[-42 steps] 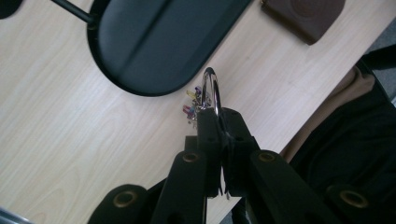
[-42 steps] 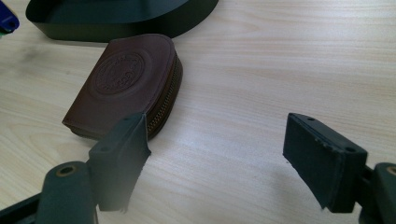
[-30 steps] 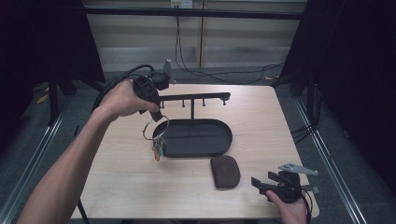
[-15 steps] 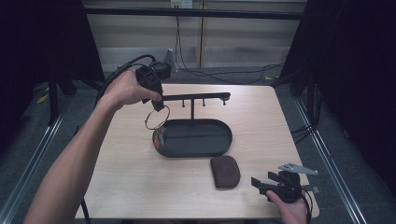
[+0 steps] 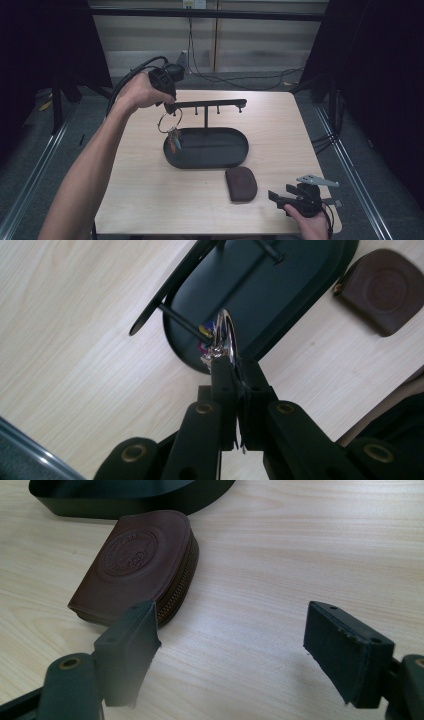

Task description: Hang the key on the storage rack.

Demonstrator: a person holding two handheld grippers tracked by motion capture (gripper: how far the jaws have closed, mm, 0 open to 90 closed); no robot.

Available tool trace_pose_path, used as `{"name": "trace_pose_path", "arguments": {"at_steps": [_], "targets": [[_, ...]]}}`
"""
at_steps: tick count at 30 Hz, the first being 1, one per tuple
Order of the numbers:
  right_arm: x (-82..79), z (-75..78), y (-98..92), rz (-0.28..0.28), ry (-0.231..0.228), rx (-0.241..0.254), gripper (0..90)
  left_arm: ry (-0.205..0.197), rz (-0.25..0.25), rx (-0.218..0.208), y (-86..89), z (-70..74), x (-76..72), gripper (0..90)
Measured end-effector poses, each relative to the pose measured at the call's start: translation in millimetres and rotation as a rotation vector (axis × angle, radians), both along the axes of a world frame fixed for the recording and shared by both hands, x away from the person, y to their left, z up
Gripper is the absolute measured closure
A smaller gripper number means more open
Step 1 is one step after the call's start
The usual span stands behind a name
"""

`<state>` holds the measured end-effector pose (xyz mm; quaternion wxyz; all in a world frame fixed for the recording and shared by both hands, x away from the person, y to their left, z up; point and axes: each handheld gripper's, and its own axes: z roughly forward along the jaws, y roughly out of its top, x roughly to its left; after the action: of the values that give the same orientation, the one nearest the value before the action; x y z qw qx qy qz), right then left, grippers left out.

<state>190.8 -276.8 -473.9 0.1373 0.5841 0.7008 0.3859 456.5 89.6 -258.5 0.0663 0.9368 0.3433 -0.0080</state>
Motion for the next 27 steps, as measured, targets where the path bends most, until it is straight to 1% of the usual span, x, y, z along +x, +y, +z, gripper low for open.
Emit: {"name": "trace_pose_path", "arguments": {"at_steps": [1,2,3,4,6,8,9,10,14,15,16,18,20,22,23,25,27], "targets": [[0.0,0.1,0.0,0.0,-0.001,0.0,21.7,0.01,0.001,-0.001,1.7,-1.1,1.0,87.8],[0.1,0.0,-0.1,-0.001,0.0,0.001,21.7,-0.001,-0.004,0.003,2.6,-1.8,1.6,87.8],[0.4,-0.3,-0.2,0.001,-0.002,0.001,21.7,-0.007,0.007,0.006,3.3,-2.0,2.1,87.8],[0.5,-0.3,-0.1,0.001,-0.001,0.001,21.7,0.004,0.006,0.003,4.1,-3.7,3.1,87.8],[0.7,-0.3,0.1,0.003,-0.001,0.0,21.7,-0.004,0.016,0.004,4.2,-6.0,4.4,87.8],[0.6,-0.3,0.2,0.001,-0.002,-0.001,21.7,0.016,0.011,0.007,3.8,-9.7,6.1,87.8],[0.4,-0.2,0.2,-0.002,-0.001,-0.001,21.7,0.01,0.013,0.016,3.4,-10.8,6.5,87.7],[0.3,-0.1,0.2,-0.002,-0.001,0.0,21.7,0.005,0.026,0.02,3.5,-12.2,7.3,87.7],[0.2,-0.1,0.1,-0.002,-0.001,0.001,21.7,0.015,0.034,0.022,4.9,-18.1,9.9,87.7],[0.3,-0.2,0.3,0.001,-0.002,-0.003,21.7,0.022,0.038,0.027,4.9,-19.6,10.3,87.7],[0.4,-0.4,0.6,0.002,-0.002,-0.004,21.7,0.018,0.041,0.033,5.0,-21.8,11.1,87.7],[0.3,-0.2,1.0,0.006,-0.001,-0.003,21.7,0.018,0.049,0.028,5.7,-23.1,12.5,87.7],[-0.1,-0.1,0.9,0.006,-0.003,-0.003,21.7,0.024,0.044,0.029,4.4,-26.0,12.6,87.6],[-0.1,-0.1,0.5,0.004,-0.004,-0.002,21.7,0.009,0.047,0.045,2.4,-27.3,12.3,87.2],[-0.1,-0.2,0.5,0.005,-0.003,-0.002,21.7,0.01,0.046,0.047,2.1,-28.1,12.3,87.0],[-0.2,-0.2,0.9,0.009,-0.002,0.0,21.7,-0.014,0.045,0.061,1.7,-28.0,12.0,85.7],[0.0,-0.4,1.1,0.012,0.001,-0.003,21.6,-0.012,0.047,0.059,2.9,-29.2,11.8,85.7]]}}
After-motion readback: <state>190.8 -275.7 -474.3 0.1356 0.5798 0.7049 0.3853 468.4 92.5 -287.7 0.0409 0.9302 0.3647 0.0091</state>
